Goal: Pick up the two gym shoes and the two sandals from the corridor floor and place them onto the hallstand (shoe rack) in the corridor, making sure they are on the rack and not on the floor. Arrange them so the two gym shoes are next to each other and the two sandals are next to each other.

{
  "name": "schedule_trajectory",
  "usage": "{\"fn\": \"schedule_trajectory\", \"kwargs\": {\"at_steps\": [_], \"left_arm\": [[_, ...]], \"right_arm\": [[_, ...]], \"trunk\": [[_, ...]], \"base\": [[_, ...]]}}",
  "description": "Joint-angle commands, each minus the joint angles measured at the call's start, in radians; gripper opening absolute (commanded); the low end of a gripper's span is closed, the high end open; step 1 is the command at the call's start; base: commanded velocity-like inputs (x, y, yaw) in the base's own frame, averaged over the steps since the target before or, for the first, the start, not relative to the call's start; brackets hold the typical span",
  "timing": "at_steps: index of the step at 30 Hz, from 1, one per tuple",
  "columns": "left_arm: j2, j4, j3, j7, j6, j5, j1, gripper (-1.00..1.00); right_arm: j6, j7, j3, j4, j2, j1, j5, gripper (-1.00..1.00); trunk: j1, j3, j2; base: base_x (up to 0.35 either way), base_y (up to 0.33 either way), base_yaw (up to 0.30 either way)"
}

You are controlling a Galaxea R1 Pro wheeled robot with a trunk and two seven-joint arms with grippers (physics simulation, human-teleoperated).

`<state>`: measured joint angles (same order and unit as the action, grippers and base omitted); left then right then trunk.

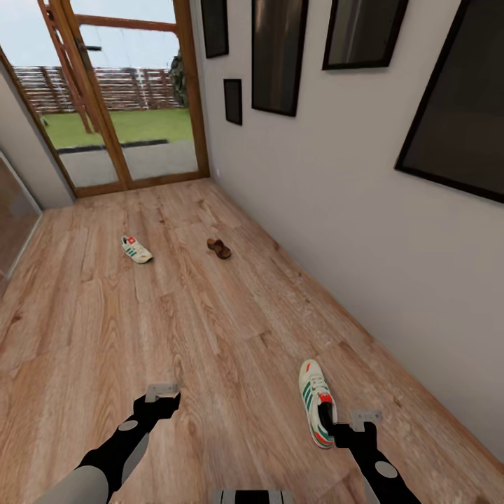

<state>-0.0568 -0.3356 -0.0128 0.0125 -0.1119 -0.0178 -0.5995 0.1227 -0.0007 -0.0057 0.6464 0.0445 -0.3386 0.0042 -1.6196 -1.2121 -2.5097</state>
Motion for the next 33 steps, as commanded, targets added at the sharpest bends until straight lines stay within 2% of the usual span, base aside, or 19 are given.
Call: {"fn": "schedule_trajectory", "kwargs": {"at_steps": [1, 10, 16, 17, 18, 20, 22, 28, 30, 33], "left_arm": [[0.001, 0.001, -0.001, 0.001, -0.003, -0.002, -0.001, 1.0], [0.017, -0.005, -0.002, 0.001, -0.004, -0.003, -0.013, 1.0], [0.058, -0.065, 0.0, 0.006, 0.001, 0.002, -0.027, 1.0], [0.07, -0.105, 0.0, 0.007, 0.008, 0.003, -0.038, 1.0], [0.071, -0.113, 0.0, 0.007, 0.009, 0.001, -0.04, 1.0], [0.072, -0.115, 0.0, 0.007, 0.005, 0.002, -0.043, 1.0], [0.072, -0.114, 0.0, 0.007, 0.002, 0.003, -0.041, 1.0], [0.067, -0.12, 0.0, 0.007, 0.0, 0.003, -0.039, 1.0], [0.073, -0.118, 0.0, 0.007, 0.0, 0.004, -0.039, 1.0], [0.074, -0.122, 0.0, 0.007, 0.0, 0.004, -0.039, 1.0]], "right_arm": [[0.003, 0.001, -0.001, -0.001, 0.0, 0.0, 0.0, 1.0], [-0.002, 0.003, 0.002, 0.005, -0.002, 0.0, 0.003, 1.0], [-0.034, 0.001, 0.002, 0.046, -0.003, -0.009, 0.005, 1.0], [-0.122, -0.001, 0.003, 0.077, -0.001, -0.05, 0.005, 1.0], [-0.163, -0.002, 0.003, 0.085, -0.001, -0.074, 0.005, 1.0], [-0.226, -0.002, 0.003, 0.092, 0.0, -0.113, 0.005, 1.0], [-0.249, -0.002, 0.003, 0.091, 0.0, -0.127, 0.005, 1.0], [-0.263, 0.006, 0.005, 0.074, 0.001, -0.14, 0.005, 1.0], [-0.229, 0.007, 0.007, 0.016, 0.0, -0.141, 0.005, 1.0], [-0.198, 0.009, 0.007, -0.003, 0.0, -0.141, 0.005, 1.0]], "trunk": [[0.0, -0.006, -0.001], [-0.004, -0.045, -0.003], [-0.007, -0.069, -0.004], [-0.007, -0.073, -0.004], [-0.008, -0.077, -0.005], [-0.009, -0.084, -0.005], [-0.01, -0.092, -0.005], [-0.012, -0.115, -0.007], [-0.013, -0.123, -0.007], [-0.015, -0.135, -0.008]], "base": [[0.0, 0.0, 0.0], [0.0, 0.0, 0.0], [0.0, 0.0, 0.0], [0.0, 0.0, 0.0], [0.0, 0.0, 0.0], [0.0, 0.0, 0.0], [0.0, 0.0, 0.0], [0.0, 0.0, 0.0], [0.0, 0.0, 0.0], [0.0, 0.0, 0.0]]}}
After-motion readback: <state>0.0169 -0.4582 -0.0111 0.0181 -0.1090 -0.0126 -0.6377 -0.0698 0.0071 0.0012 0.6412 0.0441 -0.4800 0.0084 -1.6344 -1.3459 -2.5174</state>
